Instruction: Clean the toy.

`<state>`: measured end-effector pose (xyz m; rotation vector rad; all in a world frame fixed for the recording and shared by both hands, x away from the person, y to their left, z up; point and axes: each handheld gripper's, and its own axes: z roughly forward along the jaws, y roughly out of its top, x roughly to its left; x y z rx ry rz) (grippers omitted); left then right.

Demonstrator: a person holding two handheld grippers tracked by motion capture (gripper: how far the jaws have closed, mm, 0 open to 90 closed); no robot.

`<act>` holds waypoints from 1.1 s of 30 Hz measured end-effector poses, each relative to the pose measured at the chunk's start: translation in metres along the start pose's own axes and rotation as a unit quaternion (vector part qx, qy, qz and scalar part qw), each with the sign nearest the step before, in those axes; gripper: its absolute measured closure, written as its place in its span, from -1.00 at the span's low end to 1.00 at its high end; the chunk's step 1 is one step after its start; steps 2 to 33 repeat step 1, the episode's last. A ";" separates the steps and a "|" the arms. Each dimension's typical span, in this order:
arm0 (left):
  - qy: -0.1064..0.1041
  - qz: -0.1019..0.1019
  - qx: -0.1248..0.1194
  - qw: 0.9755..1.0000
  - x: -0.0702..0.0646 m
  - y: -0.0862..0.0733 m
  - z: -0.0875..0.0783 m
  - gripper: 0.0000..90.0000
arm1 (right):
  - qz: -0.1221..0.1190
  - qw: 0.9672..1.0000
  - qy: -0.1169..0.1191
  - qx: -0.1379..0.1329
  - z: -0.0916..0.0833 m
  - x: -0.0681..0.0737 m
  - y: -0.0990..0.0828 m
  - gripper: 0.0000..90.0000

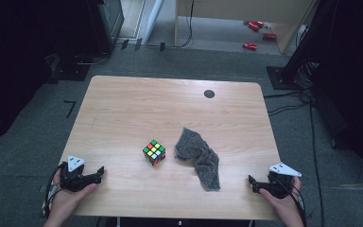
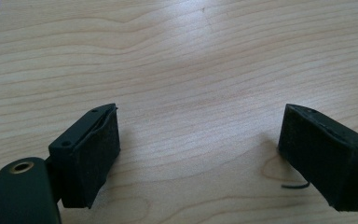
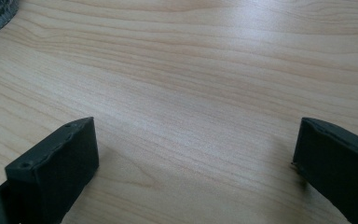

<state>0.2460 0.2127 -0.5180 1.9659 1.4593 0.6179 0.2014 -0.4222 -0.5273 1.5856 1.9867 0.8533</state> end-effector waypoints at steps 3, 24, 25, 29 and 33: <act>0.000 0.000 0.000 1.000 0.000 0.000 0.000 -0.71 | 0.001 1.000 -0.001 0.000 0.000 0.000 0.000 -1.00; 0.000 0.000 0.000 1.000 0.000 0.000 0.000 -0.71 | 0.001 1.000 -0.001 0.000 0.000 0.000 0.000 -1.00; 0.000 0.000 0.000 1.000 0.000 0.000 0.000 -0.71 | 0.001 1.000 -0.001 0.000 0.000 0.000 0.000 -1.00; 0.000 0.000 0.000 1.000 0.000 0.000 0.000 -0.71 | 0.001 1.000 -0.001 0.000 0.000 0.000 0.000 -1.00; 0.000 0.000 0.000 1.000 0.000 0.000 0.000 -0.71 | 0.001 1.000 -0.001 0.000 0.000 0.000 0.000 -1.00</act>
